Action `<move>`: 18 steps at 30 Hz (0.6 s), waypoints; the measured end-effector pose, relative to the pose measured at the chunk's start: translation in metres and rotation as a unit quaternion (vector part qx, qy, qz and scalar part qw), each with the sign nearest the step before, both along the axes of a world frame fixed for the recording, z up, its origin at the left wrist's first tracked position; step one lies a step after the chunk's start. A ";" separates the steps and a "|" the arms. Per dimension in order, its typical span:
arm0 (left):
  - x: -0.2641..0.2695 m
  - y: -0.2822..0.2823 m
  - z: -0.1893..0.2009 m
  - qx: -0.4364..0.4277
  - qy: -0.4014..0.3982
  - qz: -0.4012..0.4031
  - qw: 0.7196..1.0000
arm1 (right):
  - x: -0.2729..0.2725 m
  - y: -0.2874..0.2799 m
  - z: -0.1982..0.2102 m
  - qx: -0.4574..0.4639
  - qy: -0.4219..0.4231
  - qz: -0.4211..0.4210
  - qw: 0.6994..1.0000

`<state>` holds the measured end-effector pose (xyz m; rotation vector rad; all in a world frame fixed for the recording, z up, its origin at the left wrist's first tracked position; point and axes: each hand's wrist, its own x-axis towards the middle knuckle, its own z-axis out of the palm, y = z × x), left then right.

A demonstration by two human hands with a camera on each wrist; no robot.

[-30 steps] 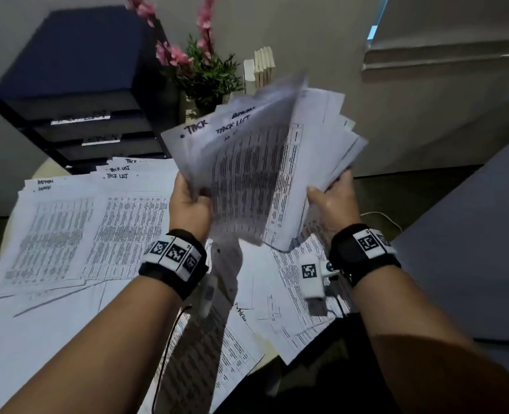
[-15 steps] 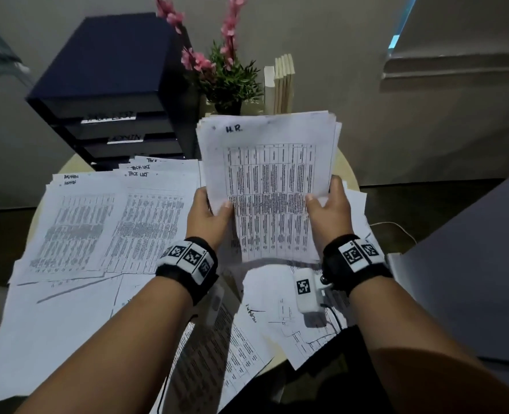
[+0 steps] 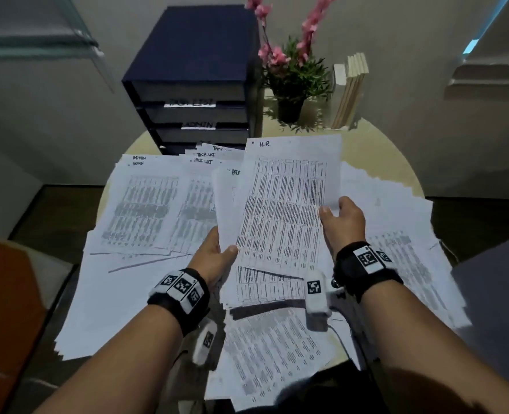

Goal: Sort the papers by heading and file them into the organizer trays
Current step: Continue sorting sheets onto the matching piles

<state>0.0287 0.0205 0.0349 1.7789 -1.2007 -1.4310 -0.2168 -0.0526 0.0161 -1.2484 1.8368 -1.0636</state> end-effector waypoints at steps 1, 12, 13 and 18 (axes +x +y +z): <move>0.015 0.004 0.000 -0.003 0.001 0.008 1.000 | 0.014 0.001 -0.003 -0.002 -0.003 0.010 1.000; 0.205 0.046 -0.019 0.036 0.066 0.077 0.994 | 0.175 0.048 -0.030 0.077 -0.015 0.037 0.996; 0.218 0.049 -0.024 0.032 0.069 0.088 0.993 | 0.186 0.053 -0.032 0.083 0.001 0.037 0.996; 0.253 0.057 -0.039 0.029 0.052 0.092 0.994 | 0.215 0.071 -0.035 0.116 0.042 0.021 0.992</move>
